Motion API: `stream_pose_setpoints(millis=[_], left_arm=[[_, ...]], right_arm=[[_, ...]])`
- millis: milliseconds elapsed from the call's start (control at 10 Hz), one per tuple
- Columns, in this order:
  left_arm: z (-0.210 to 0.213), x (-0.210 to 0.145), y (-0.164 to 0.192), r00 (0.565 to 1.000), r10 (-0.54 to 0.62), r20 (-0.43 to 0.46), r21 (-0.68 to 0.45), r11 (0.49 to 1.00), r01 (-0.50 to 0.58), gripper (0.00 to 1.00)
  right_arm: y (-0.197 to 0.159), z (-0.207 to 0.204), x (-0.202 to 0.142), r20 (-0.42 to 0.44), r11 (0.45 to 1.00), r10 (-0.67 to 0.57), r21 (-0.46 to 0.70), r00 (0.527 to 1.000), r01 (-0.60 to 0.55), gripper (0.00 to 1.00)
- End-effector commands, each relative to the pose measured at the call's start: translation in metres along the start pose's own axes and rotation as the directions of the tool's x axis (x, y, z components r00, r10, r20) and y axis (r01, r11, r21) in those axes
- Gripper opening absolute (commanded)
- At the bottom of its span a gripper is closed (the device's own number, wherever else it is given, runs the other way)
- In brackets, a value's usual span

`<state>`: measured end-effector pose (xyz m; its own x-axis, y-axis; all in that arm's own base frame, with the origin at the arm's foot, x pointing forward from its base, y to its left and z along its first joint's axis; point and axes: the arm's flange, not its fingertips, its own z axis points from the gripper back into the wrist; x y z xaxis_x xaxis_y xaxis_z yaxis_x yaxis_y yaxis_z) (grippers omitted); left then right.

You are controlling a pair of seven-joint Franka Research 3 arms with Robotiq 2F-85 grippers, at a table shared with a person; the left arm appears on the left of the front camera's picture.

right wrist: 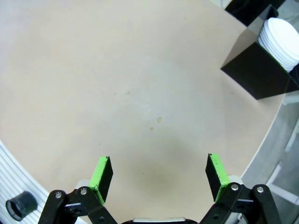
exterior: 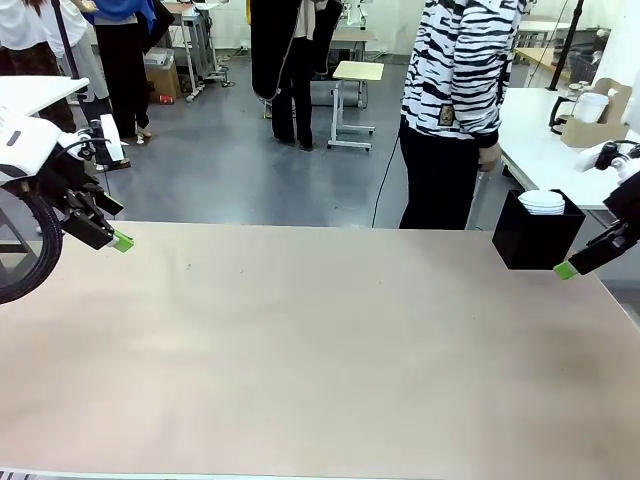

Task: Pour a drink into a cup and package it in a carrier.
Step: Insert the held 600 ml Paper Cup into the Cup Carrier.

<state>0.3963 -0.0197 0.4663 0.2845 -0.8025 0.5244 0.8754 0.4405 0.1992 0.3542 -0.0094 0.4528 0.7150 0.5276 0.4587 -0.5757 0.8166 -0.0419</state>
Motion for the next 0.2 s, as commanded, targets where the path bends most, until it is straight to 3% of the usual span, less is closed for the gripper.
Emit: stream_pose_setpoints(millis=[0,100], left_arm=[[-0.0008,-0.0002,-0.0008,1.000,0.009,0.004,0.005,1.000,-0.009,1.00],[-0.0008,-0.0002,-0.0008,1.000,0.009,0.004,0.005,1.000,-0.009,1.00]], right_arm=[[-0.0022,-0.0028,0.0021,0.021,1.000,0.017,-0.002,1.000,-0.017,1.00],[-0.0022,-0.0028,0.0021,0.021,1.000,0.017,-0.002,1.000,-0.017,1.00]])
